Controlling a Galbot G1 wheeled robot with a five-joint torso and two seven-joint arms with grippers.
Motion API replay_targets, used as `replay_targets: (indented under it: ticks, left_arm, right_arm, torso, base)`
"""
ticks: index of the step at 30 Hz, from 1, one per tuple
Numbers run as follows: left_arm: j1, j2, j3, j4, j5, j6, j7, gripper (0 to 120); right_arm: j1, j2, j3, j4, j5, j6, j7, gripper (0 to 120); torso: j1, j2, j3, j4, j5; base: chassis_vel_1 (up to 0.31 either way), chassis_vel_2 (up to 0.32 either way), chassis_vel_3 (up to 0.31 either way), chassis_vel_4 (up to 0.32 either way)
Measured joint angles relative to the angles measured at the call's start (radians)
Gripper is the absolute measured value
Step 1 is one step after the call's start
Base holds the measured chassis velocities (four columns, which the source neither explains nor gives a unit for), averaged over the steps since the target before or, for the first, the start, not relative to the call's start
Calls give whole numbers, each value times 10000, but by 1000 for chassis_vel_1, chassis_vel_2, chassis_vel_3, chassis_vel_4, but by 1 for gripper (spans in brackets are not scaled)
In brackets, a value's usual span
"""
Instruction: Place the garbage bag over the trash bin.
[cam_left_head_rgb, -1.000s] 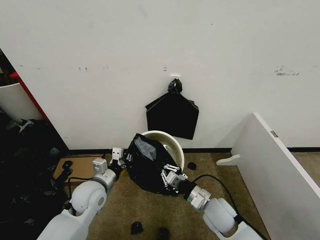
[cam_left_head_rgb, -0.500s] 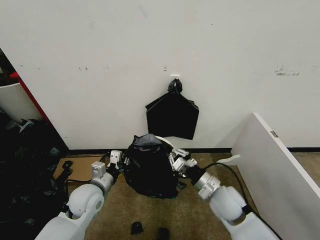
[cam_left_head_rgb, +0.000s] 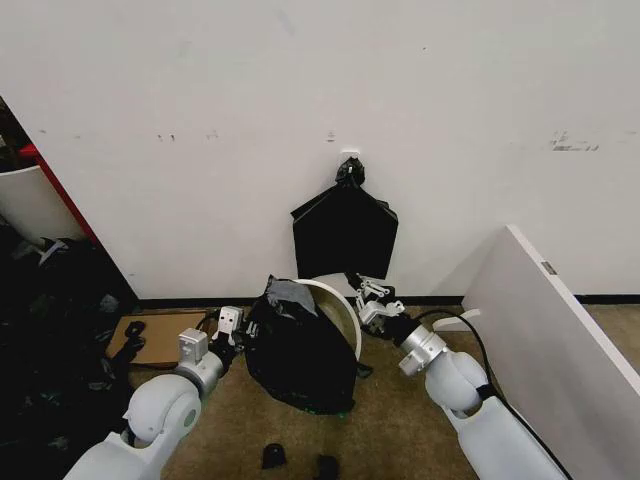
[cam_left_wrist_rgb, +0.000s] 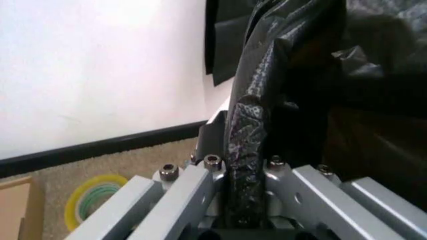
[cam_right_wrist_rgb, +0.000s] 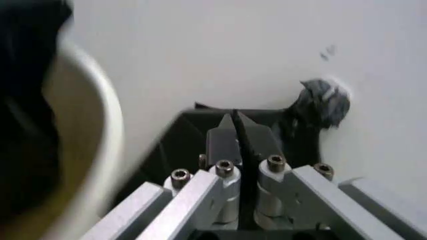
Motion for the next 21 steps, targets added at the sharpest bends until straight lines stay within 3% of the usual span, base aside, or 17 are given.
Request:
replay_targets:
  ticks: [4,8,11,13,19,21]
  left_arm:
    - [-71,-53,-3,29,-2,-20,-52,1]
    - [-146,-97,36,78,-13,-21,-76,1]
    - [-227,-132,64,130,-35,-21,-101,1]
    - [-244,-137,69,135,-41,-21,-103,1]
    - [-284,-166,79,139,-73,-6,-110,1]
    - [-288,-178,79,140,-76,-4,-111,1]
  right_arm:
    - [-725,-570,-556,1482,3459,-1239,-1011,7]
    - [-1274,-814,-786,2263,4743,-1755,-1845,20]
    - [-1520,-802,-965,2496,4649,-1857,-2129,33]
    - [-1530,-771,-1019,2495,4502,-1856,-2149,34]
    - [-1263,-394,-1323,2039,2868,-1767,-1817,61]
    - [-1216,-337,-1359,1992,2720,-1773,-1751,65]
  torso:
    - [0,0,-1,-1,-3]
    - [-1,0,-1,-1,-4]
    - [-1,0,-1,-1,-4]
    - [0,0,-1,0,-2]
    - [0,0,0,2,-2]
    - [0,0,0,1,-2]
  base:
    - [0,0,0,0]
    - [0,0,0,0]
    - [0,0,0,0]
    - [0,0,0,0]
    - [0,0,0,0]
    - [0,0,0,0]
